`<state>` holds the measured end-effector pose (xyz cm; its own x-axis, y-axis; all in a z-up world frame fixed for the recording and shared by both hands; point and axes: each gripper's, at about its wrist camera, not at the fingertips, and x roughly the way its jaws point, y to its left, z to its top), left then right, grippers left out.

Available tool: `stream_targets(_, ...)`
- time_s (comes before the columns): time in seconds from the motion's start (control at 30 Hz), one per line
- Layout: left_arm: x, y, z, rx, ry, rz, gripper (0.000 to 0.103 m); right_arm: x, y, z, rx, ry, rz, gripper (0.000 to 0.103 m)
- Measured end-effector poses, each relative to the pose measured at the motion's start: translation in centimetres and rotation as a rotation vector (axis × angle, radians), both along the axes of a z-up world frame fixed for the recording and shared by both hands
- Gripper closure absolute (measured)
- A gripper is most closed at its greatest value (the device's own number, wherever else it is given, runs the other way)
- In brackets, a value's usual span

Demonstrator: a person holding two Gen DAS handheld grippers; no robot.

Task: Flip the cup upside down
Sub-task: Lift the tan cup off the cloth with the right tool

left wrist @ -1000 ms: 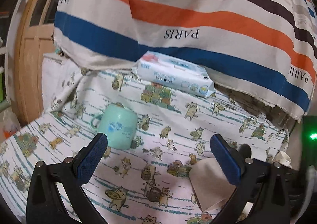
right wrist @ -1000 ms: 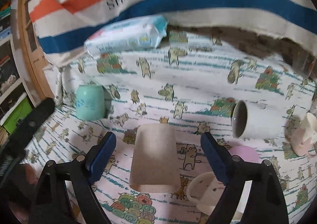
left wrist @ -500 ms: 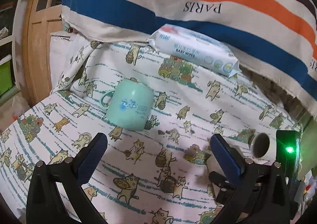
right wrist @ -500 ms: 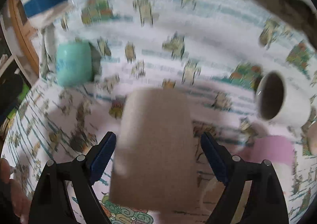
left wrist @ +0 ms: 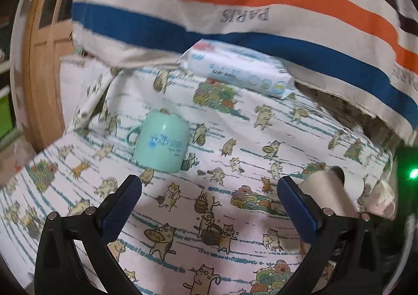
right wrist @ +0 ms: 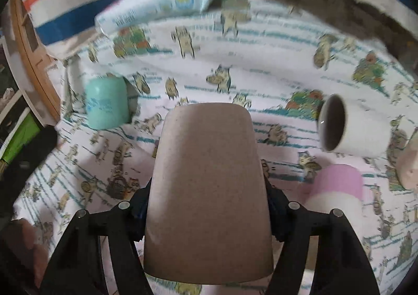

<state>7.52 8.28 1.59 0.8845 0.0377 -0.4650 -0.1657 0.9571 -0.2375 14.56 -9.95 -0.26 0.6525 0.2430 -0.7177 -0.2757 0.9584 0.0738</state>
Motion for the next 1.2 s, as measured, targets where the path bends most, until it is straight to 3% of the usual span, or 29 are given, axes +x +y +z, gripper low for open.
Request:
stream_targets(0.2,-2.5,-1.3,1.3,0.054,-0.071,-0.013,0.000,-2.6,-2.7,3.2,0.023,-0.073,-0.064,0.033)
stream_targets(0.37,-6.0,-2.1,3.2,0.087,-0.171,-0.038,0.000,-4.4,-4.9,3.7,0.045,-0.089,-0.096,0.033)
stream_targets(0.5,-6.6,-3.0,3.6,0.097,-0.202,-0.107,0.000,-6.9,-5.7,3.9,0.059,-0.126,-0.083,0.033)
stream_targets(0.83,-8.3,-4.5,0.9,0.164,-0.280,-0.176,0.000,-10.8,-7.8,0.8,0.053,-0.128,-0.169,0.033)
stream_targets(1.2,-9.8,-4.8,-0.4,0.200,-0.321,-0.157,0.000,-12.9,-5.4,-2.7,0.055,-0.065,-0.129,0.033)
